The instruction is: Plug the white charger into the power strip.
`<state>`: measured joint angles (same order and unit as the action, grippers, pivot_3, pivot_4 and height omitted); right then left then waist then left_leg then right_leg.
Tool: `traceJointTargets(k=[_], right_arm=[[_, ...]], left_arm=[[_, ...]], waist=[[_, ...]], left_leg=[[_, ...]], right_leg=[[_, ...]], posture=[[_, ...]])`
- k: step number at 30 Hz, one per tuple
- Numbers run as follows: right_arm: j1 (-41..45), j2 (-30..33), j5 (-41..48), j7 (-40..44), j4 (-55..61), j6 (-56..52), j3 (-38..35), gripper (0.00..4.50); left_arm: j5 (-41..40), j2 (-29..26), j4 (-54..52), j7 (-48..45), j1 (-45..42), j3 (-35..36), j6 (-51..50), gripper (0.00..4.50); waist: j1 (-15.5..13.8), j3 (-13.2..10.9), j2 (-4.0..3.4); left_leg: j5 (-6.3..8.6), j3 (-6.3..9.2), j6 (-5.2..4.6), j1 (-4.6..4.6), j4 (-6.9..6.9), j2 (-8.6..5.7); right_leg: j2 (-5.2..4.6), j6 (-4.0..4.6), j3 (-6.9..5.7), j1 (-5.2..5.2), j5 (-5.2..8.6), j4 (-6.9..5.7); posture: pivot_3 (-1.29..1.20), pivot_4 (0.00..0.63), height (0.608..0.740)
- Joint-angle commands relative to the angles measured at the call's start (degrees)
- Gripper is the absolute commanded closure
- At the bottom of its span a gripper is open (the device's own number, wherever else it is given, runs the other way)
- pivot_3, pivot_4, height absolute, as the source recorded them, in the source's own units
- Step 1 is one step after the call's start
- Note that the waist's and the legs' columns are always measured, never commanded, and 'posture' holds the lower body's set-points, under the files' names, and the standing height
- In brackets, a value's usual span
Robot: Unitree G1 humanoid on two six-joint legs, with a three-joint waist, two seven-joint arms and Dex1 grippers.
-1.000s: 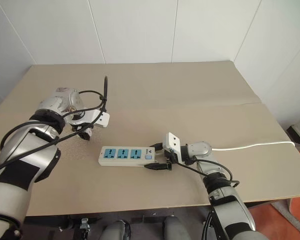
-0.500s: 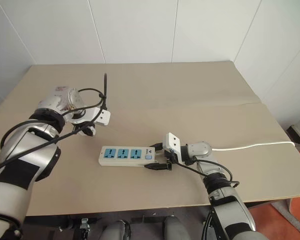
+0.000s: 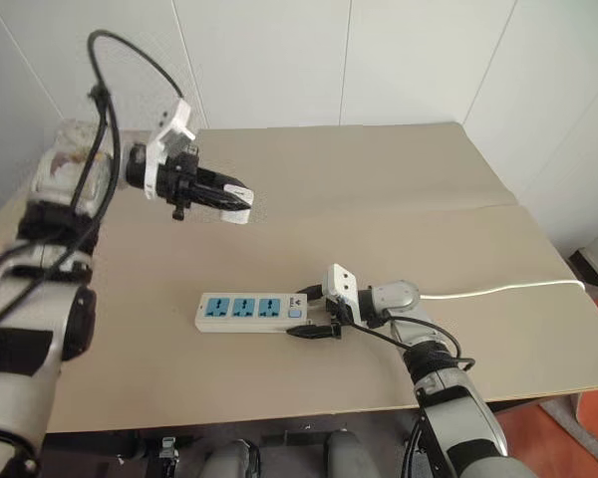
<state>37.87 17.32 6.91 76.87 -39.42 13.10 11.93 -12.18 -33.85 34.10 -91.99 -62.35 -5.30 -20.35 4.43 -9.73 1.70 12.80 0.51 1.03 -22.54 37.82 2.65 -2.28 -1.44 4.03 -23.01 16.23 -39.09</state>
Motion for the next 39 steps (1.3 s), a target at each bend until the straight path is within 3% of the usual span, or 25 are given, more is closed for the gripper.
traceJointTargets(k=[1,5,10,26,39], right_arm=[[-0.64,-0.16,-2.42,-0.11,-2.38,0.76,2.04,1.07],[-0.50,-0.70,-2.77,-0.62,-3.31,1.55,2.31,1.07],[-0.88,-1.15,-2.94,-0.99,-3.10,2.06,2.54,1.07],[-2.32,-0.34,-3.10,-1.58,-0.79,1.71,2.62,1.07],[-3.21,-0.63,-3.52,-2.31,0.02,1.85,2.93,1.07]], left_arm=[[-8.55,0.52,-11.57,0.28,5.29,4.36,-6.35,3.48],[-16.17,3.20,-17.64,0.33,13.75,7.09,-8.25,3.48],[-15.74,4.54,-15.47,-0.46,19.18,4.46,-1.38,3.48],[-14.68,4.89,3.58,-0.51,13.71,-7.73,14.40,3.48],[-15.49,6.88,4.25,-0.51,14.44,-8.51,13.42,3.48]], waist=[[-0.16,-0.01,0.02],[-0.32,0.01,0.03],[-0.13,0.02,0.02],[-0.25,0.03,0.04],[-0.22,0.03,0.04]], left_leg=[[0.00,0.02,0.00,-0.03,0.01,0.02],[0.00,0.03,0.01,0.03,0.05,0.02],[0.00,-0.01,0.01,0.70,-0.06,0.06],[0.01,0.01,0.00,0.60,-0.05,0.06],[0.01,0.02,-0.01,0.57,-0.05,0.06]], right_leg=[[0.02,0.00,-0.01,-0.03,0.00,0.00],[0.03,0.01,-0.02,0.03,-0.01,-0.04],[0.11,0.04,-0.01,0.69,0.02,0.08],[0.15,0.05,-0.02,0.68,0.02,0.15],[0.18,0.04,-0.02,0.67,0.02,0.19]], posture=[[0.00,0.150,0.740],[0.00,0.150,0.740],[0.00,0.150,0.740],[0.00,0.150,0.740],[0.00,0.150,0.740]])
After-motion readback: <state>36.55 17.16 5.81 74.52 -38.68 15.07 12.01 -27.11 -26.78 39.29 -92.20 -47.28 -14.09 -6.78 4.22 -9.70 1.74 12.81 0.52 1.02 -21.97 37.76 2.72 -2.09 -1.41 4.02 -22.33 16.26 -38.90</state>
